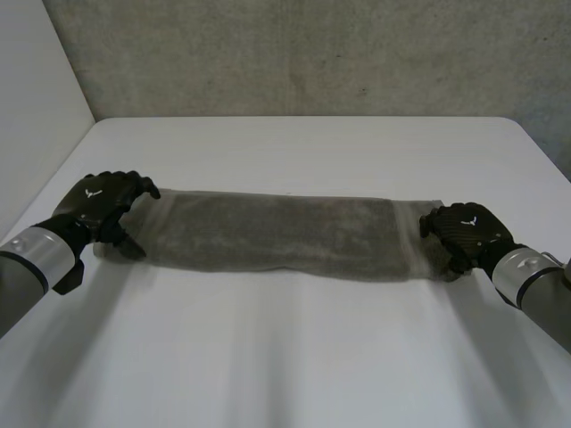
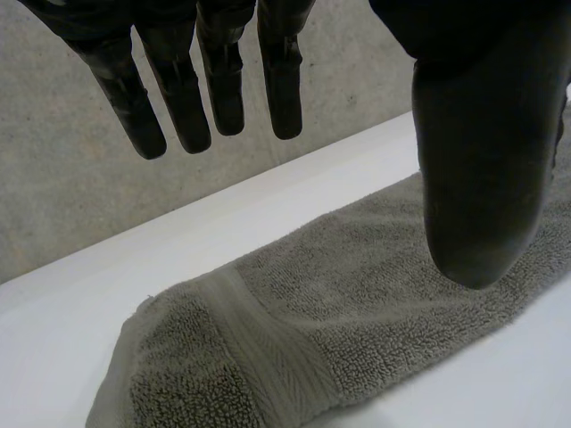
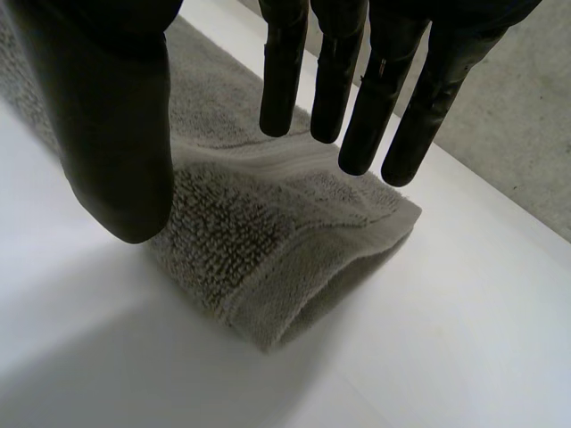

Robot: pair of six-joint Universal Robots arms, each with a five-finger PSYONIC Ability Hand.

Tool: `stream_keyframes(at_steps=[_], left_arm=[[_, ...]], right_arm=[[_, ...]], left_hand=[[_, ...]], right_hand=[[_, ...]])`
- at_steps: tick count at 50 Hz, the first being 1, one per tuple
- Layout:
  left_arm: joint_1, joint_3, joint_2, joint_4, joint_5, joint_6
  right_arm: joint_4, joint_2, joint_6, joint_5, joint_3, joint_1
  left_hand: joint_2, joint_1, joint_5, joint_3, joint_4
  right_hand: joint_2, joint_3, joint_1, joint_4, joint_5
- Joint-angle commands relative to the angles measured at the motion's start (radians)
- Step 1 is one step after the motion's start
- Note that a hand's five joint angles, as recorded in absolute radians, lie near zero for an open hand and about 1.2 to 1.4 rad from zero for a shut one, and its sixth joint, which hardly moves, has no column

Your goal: Fold the towel.

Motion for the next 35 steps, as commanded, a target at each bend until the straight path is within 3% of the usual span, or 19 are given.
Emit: stream_keyframes(at_steps=[1, 12, 16, 22, 26, 33, 35], left_arm=[[0.002, -0.011, -0.003, 0.005, 0.000, 0.000], [0.003, -0.014, 0.003, 0.016, 0.000, -0.001], [0.003, -0.017, 0.006, 0.018, 0.000, -0.004], [0.005, -0.017, 0.009, 0.018, 0.000, -0.006], [0.012, -0.019, 0.018, 0.016, -0.002, -0.009], [0.012, -0.022, 0.029, 0.018, 0.000, -0.009], [0.012, -0.022, 0.031, 0.018, 0.000, -0.009]], right_arm=[[-0.008, 0.058, -0.044, 0.008, -0.016, -0.001], [0.000, 0.072, -0.072, 0.006, -0.030, -0.064], [0.004, 0.055, -0.072, 0.006, -0.033, -0.116], [0.044, 0.002, -0.129, -0.012, -0.122, -0.367], [0.130, -0.009, -0.195, -0.021, -0.203, -0.434], [0.313, -0.029, -0.219, -0.049, -0.349, -0.368], [0.320, -0.066, -0.181, -0.035, -0.381, -0.219]], left_hand=[[-0.047, -0.066, -0.013, -0.053, -0.053], [-0.047, -0.066, -0.013, -0.053, -0.053], [-0.050, -0.069, -0.016, -0.056, -0.056], [-0.050, -0.069, -0.016, -0.056, -0.056], [-0.050, -0.069, -0.016, -0.056, -0.056], [-0.050, -0.069, -0.016, -0.056, -0.056], [-0.053, -0.072, -0.019, -0.059, -0.059]], right_hand=[[0.110, 0.110, 0.111, 0.111, 0.106], [0.822, 0.822, 0.823, 0.823, 0.818], [0.823, 0.823, 0.824, 0.824, 0.819], [0.823, 0.823, 0.824, 0.824, 0.819], [0.823, 0.823, 0.824, 0.824, 0.819], [0.823, 0.823, 0.824, 0.824, 0.819], [0.823, 0.823, 0.824, 0.824, 0.819]])
